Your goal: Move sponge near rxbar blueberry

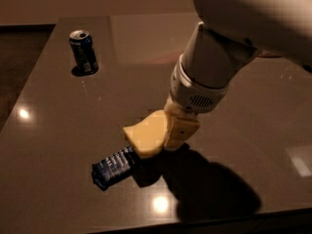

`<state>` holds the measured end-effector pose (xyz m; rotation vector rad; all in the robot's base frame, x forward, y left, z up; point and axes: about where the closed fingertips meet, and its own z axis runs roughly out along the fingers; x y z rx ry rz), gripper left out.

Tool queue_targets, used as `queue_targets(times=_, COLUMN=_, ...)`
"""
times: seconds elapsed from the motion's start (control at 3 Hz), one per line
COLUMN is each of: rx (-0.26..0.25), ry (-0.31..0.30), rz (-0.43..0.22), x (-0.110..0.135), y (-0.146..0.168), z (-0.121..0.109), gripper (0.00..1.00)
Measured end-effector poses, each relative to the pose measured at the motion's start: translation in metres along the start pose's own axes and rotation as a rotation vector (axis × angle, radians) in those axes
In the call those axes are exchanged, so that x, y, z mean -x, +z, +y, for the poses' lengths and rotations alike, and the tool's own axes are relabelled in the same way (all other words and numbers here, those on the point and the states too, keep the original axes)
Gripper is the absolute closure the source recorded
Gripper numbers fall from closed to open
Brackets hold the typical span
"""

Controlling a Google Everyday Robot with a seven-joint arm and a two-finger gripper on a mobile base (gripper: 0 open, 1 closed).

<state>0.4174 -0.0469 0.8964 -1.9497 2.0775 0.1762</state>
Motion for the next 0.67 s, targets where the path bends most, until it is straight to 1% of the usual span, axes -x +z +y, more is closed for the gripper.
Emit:
queue_targets(times=0.33, rx=-0.003, ry=-0.002, rz=0.000, x=0.0010, y=-0.0009, z=0.0004, gripper=0.00)
queue_targets(times=0.67, rx=-0.003, ry=-0.002, rz=0.000, x=0.0011, y=-0.0010, z=0.0005, gripper=0.00)
